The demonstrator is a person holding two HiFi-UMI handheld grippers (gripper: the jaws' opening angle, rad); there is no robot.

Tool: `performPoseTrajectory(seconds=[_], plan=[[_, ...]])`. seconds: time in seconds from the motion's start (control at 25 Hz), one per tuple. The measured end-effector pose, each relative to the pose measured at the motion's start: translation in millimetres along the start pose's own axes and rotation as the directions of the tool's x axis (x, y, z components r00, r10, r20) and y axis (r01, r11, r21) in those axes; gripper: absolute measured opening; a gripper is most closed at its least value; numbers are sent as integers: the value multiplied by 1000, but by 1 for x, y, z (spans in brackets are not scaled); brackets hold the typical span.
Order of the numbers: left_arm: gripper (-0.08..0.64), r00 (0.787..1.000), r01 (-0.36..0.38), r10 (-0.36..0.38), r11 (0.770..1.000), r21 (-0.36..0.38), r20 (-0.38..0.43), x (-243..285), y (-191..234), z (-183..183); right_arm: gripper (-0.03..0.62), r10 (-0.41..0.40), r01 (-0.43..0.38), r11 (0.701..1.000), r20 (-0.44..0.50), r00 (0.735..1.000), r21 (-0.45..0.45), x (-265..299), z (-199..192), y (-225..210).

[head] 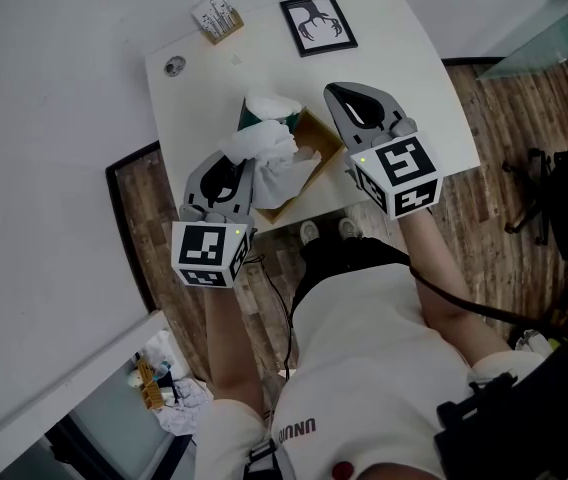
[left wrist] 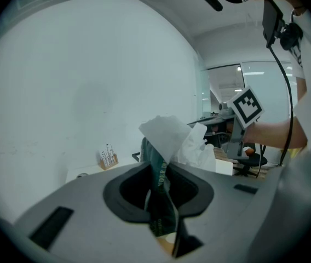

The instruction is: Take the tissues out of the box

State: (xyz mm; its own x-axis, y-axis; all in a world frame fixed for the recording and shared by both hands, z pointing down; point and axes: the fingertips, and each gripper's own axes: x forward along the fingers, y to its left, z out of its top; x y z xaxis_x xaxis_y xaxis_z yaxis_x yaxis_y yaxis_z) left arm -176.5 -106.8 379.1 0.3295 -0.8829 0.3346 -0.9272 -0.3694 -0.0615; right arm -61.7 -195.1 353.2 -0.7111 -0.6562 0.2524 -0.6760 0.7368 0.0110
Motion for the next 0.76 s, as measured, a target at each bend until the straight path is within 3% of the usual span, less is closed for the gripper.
performPoseTrajectory(seconds=[0.76], plan=[[80,1000,9,-9,1000,-5,1,0,-2,2,17,5,-5,1000,12,1000,2,0,2,1]])
